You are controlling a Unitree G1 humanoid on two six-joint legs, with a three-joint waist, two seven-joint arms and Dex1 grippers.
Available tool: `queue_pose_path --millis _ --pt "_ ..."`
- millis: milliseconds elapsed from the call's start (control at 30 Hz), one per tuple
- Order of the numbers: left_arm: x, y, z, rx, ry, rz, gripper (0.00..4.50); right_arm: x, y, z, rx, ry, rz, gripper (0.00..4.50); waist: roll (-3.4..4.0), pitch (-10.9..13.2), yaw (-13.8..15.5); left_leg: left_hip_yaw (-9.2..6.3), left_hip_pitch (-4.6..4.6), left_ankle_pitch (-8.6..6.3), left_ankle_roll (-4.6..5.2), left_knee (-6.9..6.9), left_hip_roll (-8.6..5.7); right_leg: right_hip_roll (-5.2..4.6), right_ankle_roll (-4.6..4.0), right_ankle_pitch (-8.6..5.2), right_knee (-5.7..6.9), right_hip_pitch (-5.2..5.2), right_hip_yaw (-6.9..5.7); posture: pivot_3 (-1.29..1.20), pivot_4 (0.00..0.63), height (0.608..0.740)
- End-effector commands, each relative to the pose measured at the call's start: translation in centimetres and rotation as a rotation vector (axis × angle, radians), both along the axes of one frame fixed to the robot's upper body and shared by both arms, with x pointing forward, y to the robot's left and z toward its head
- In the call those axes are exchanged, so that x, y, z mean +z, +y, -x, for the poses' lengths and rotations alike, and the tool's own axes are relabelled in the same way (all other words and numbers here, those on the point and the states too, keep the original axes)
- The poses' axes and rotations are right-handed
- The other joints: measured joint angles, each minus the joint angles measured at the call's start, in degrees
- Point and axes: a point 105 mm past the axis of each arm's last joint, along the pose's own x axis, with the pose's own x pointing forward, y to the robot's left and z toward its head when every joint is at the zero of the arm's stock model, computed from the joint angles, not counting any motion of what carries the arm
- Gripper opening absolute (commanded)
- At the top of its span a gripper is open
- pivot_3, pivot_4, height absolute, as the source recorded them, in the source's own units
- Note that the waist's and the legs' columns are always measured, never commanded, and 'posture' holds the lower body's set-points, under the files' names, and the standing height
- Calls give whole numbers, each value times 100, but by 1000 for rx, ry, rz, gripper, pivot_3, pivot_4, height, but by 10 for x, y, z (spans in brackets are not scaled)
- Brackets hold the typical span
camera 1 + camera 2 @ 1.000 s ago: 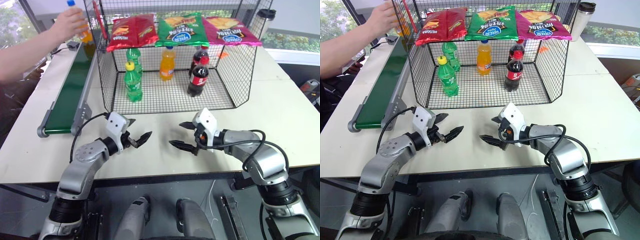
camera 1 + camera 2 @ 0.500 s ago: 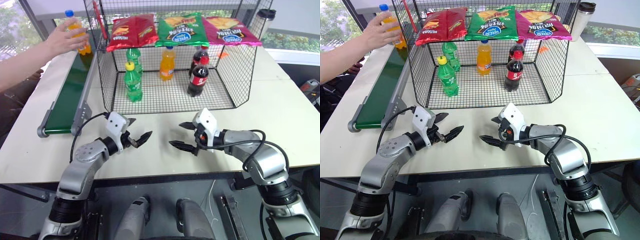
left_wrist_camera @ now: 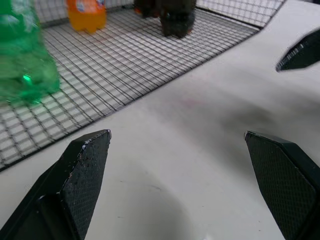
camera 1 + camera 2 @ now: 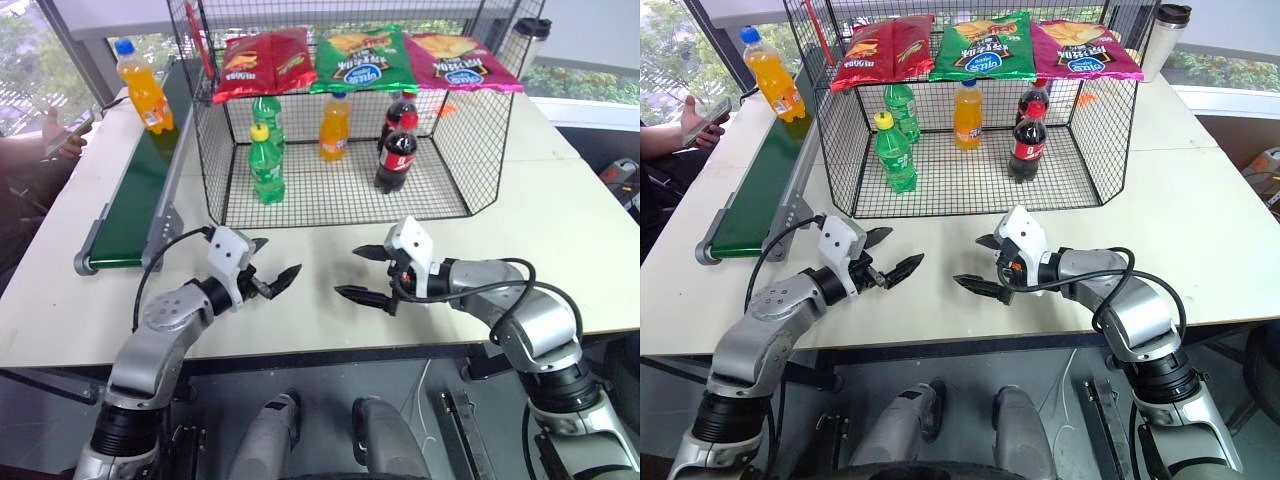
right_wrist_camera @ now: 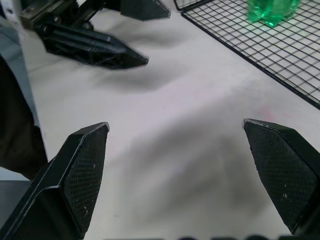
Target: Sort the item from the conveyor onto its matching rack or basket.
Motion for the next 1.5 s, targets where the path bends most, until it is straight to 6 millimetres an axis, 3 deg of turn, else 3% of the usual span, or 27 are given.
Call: queue_pose_path --millis 33,200,433,533,667,900,1500 --pt "23 17 8 67 -65 10 4500 20 8 6 58 -69 -26 4437 0 0 -11 -1 -1 0 0 0 0 0 1 0 0 -1 0 0 150 739" --pt "41 47 15 197 -84 54 4500 29 16 7 92 -99 -45 4437 -1 1 -4 -1 -1 -1 1 -2 1 0 1 -1 0 -1 0 0 150 739" --pt "61 119 19 474 -100 140 4500 40 26 7 144 -126 -68 4437 -1 0 0 -2 -1 -1 1 -2 0 0 1 -2 -1 -3 -2 0 150 739" --pt "63 148 22 571 -90 162 4500 45 30 7 163 -139 -80 4437 -1 0 -1 -2 -1 -1 1 -2 0 1 1 -1 -2 -3 -3 0 150 739" --pt "57 172 25 645 -73 156 4500 49 36 7 182 -149 -92 4437 -1 0 3 -1 -1 -1 1 -2 0 0 1 -1 -2 -3 -2 0 150 739" --pt "51 190 19 730 -87 133 4500 49 37 6 175 -150 -90 4437 -3 -1 1 -2 -4 -2 0 -3 0 -3 -1 -1 -7 -3 -1 0 150 739" --pt "57 191 0 769 -172 95 4500 45 29 5 137 -150 -70 4437 -3 -1 -1 -1 -8 -2 0 -8 0 -4 -14 8 -8 -9 0 0 150 739"
